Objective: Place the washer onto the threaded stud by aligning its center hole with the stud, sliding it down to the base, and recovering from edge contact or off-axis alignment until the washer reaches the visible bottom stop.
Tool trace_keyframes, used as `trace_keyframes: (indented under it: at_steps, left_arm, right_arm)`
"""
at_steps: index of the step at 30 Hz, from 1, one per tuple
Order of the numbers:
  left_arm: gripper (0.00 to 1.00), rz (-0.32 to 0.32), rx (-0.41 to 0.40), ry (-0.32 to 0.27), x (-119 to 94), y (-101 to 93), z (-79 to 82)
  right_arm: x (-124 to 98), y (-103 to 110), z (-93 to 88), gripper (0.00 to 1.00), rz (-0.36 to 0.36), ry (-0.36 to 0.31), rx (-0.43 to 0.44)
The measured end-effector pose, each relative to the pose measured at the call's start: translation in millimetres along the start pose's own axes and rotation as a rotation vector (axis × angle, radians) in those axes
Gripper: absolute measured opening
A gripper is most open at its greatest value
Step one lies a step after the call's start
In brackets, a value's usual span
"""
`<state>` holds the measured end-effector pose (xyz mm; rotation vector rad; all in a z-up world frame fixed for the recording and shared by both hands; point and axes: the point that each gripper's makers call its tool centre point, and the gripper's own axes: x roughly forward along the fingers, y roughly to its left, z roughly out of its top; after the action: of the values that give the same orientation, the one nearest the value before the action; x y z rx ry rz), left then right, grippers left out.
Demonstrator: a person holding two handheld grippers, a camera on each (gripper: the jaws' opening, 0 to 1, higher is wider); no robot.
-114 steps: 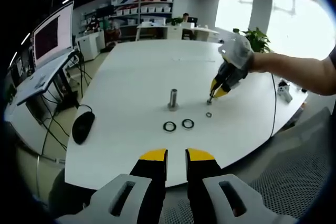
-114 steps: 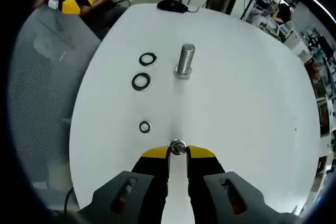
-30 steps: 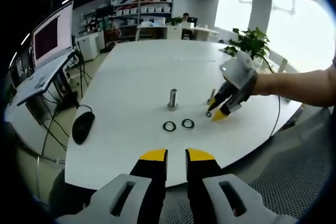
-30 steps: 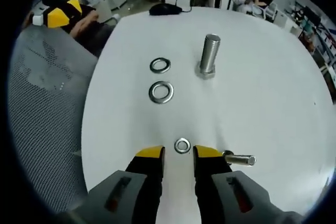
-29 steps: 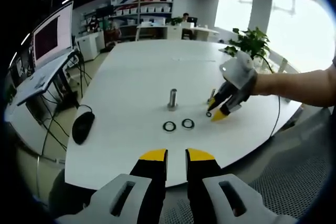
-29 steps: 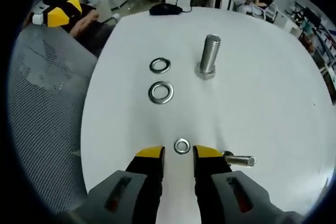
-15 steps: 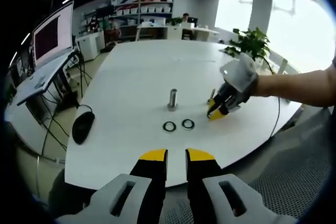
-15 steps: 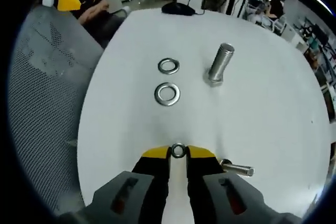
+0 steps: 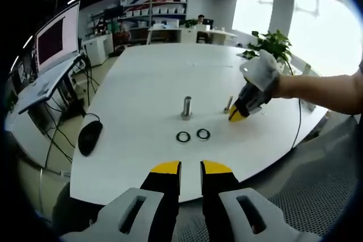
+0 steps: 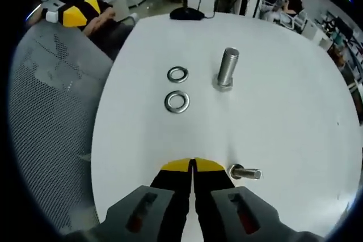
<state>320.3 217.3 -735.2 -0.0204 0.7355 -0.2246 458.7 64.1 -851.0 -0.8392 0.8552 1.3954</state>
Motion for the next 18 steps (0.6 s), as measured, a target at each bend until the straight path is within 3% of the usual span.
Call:
trace_keyframes:
  at_steps: [11, 18]
  left_arm:
    - [0.11, -0.001, 0.001, 0.006, 0, -0.1, -0.9]
    - [0.11, -0.003, 0.003, 0.005, 0, -0.6, -0.4]
  right_arm:
    - [-25, -15, -21.2, 0.02, -0.019, -0.004, 0.056]
    - [-38, -26, -49.4, 0.02, -0.046, 0.013, 0.113]
